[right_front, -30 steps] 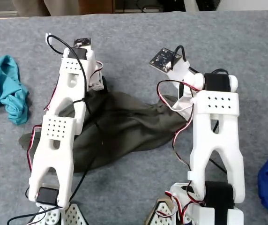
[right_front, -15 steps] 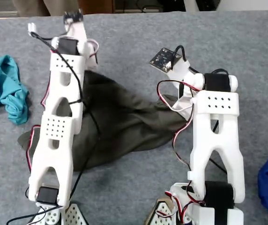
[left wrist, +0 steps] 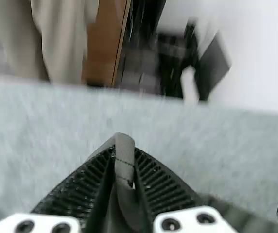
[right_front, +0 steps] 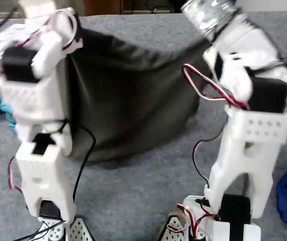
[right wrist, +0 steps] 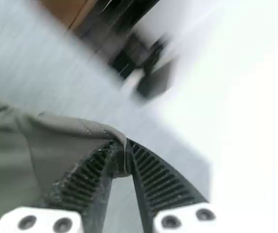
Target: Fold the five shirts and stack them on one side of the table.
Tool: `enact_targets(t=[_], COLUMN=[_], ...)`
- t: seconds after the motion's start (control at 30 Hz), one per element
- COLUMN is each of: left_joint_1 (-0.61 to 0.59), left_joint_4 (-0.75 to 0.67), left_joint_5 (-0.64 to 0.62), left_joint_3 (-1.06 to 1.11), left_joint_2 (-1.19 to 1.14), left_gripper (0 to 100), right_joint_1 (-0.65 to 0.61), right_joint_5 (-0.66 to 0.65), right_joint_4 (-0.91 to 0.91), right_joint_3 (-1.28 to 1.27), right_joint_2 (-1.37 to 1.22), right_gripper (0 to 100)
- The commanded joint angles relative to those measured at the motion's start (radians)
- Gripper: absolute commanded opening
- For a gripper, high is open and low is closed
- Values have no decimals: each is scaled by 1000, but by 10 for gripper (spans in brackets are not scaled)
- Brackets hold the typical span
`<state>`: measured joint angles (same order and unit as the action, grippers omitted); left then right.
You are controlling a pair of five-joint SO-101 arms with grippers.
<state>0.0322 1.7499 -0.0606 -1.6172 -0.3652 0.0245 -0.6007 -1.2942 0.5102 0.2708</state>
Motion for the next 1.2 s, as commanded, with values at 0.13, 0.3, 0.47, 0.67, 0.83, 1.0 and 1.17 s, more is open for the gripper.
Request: enact_targets(t=[0.13, 0.3, 0.47, 0.67, 0.83, 1.0, 1.17], left_joint_1=[-123, -259, -319, -324, -331, -350, -344], left_joint_4=[11, 11, 9, 9, 9, 9, 9], left_joint_5=[112, 155, 158, 160, 160, 160, 160], left_joint_3=[0, 195, 284, 321, 440, 546, 669], left_joint_2=[298, 412, 536, 647, 685, 713, 740], left_gripper=[19, 19, 19, 19, 19, 19, 19], right_joint_1=[62, 101, 102, 102, 96, 94, 48], right_joint_5=[146, 173, 166, 132, 71, 68, -40], right_joint_4=[52, 54, 55, 166, 313, 468, 483], right_joint_3=[314, 409, 553, 604, 591, 536, 458], right_joint_2=[61, 62, 56, 61, 51, 27, 1], right_gripper=[5, 5, 5, 5, 5, 5, 5])
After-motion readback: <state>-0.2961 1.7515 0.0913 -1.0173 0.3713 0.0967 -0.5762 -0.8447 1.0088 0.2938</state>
